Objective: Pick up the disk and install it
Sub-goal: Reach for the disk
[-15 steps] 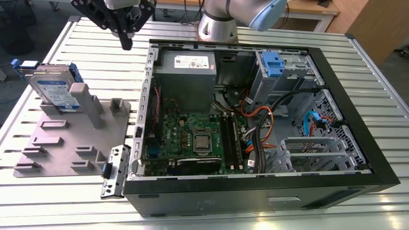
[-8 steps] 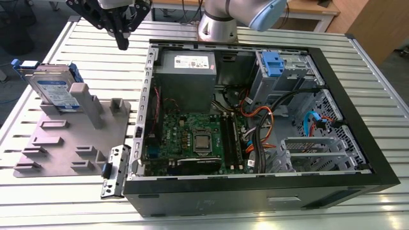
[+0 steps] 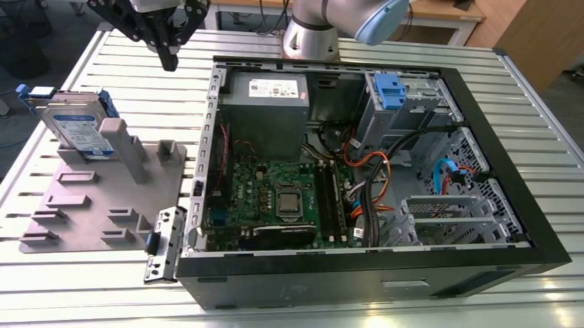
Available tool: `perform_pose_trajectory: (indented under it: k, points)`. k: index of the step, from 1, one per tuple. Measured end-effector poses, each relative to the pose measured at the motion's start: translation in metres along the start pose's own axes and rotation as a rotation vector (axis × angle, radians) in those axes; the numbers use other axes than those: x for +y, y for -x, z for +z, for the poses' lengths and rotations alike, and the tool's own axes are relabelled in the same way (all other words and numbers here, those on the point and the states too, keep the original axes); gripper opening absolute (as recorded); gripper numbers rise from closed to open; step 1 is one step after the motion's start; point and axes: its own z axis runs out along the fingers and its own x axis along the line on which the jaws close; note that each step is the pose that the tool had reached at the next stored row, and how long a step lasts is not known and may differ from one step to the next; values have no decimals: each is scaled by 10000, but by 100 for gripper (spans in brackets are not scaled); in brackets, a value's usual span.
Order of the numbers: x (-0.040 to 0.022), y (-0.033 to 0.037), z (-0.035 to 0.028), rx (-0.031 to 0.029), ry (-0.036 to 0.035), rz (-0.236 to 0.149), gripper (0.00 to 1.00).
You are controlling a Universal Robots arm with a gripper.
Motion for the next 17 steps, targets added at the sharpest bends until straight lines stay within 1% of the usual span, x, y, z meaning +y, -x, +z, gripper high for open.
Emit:
perform_pose_trajectory:
  k: [5,13,17]
  points:
    - [-1,-19,-1,0,0,-1,11]
    - [-1,-20,-1,1,0,-1,11]
    - [-3,-45,-1,1,0,-1,11]
